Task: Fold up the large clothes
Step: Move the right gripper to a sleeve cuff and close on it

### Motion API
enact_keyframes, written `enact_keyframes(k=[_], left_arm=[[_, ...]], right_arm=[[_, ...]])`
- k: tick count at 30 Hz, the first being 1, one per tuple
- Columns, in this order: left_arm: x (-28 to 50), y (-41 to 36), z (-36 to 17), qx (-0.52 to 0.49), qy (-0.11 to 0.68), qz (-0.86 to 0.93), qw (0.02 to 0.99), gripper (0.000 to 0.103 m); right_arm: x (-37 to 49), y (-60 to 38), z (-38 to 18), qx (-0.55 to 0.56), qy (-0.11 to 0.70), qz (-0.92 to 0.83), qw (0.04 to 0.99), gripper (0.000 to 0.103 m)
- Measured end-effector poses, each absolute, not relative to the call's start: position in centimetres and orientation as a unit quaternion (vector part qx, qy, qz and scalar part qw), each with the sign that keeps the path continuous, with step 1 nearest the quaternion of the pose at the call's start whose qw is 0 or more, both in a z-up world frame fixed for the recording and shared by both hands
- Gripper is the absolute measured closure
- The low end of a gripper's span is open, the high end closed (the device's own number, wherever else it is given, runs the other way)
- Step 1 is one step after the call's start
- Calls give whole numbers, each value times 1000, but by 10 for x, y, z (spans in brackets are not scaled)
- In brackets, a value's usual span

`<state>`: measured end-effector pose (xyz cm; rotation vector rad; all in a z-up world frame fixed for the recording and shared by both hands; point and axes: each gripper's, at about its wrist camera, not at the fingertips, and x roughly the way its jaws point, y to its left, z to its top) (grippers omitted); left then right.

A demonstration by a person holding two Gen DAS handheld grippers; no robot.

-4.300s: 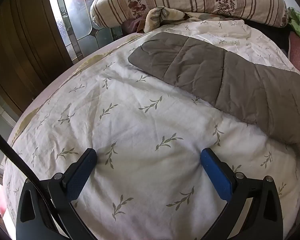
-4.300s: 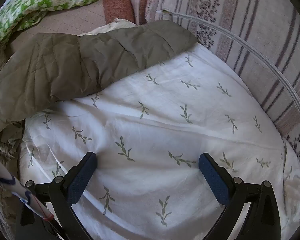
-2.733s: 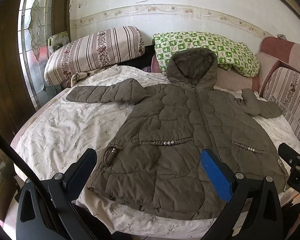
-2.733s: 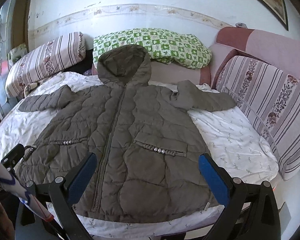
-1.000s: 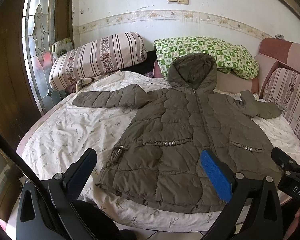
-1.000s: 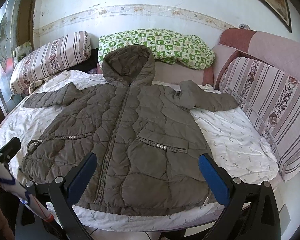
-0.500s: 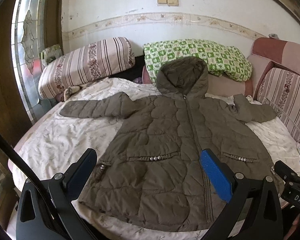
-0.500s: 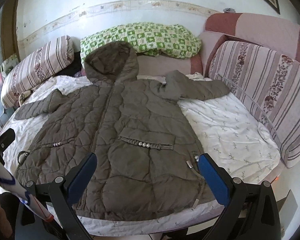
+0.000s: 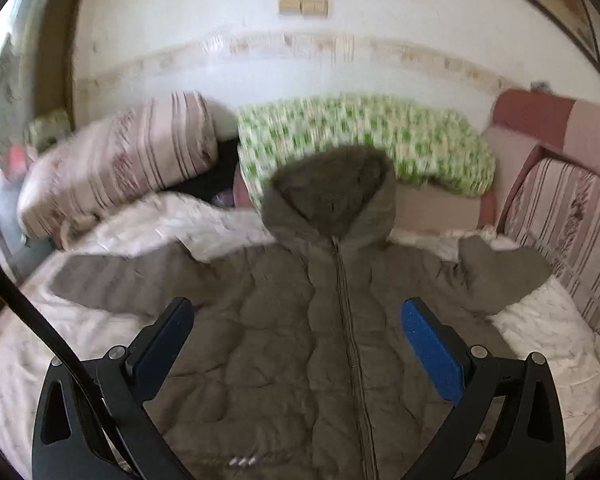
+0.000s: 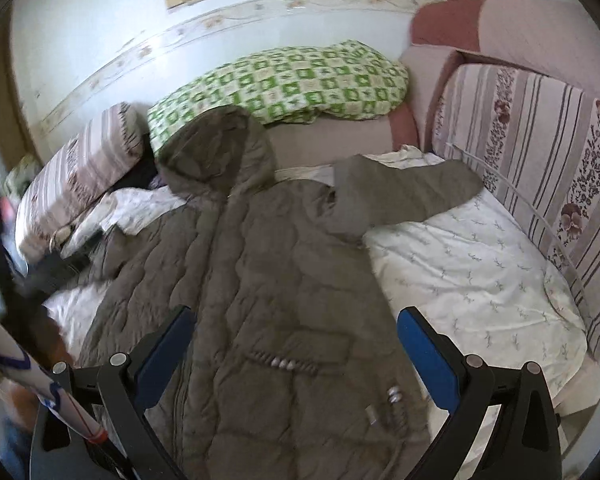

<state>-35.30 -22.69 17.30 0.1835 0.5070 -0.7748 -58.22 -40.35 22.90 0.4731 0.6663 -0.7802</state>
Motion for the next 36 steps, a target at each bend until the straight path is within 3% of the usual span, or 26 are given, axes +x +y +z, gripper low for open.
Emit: enact_keyframes(k=[4, 11, 22, 26, 30, 36], left_arm=[[-319, -252, 122, 145, 287, -332, 887, 0], [-273, -258, 95, 141, 341, -317, 873, 0], [-266, -266, 83, 152, 339, -316, 873, 0], [-260, -268, 79, 148, 345, -318, 871, 0], [-257, -269, 77, 148, 340, -316, 874, 0], [-252, -269, 74, 142, 346, -315, 872, 0]], right_arm=[[-589, -450, 242, 240, 318, -390, 830, 0], [-589, -570, 254, 260, 318, -438, 799, 0], [-630, -751, 183, 386, 324, -441, 743, 1], [-639, -794, 154, 417, 314, -449, 725, 12], [-646, -834, 125, 439, 307, -465, 705, 38], [-652, -872, 91, 456, 298, -490, 680, 38]])
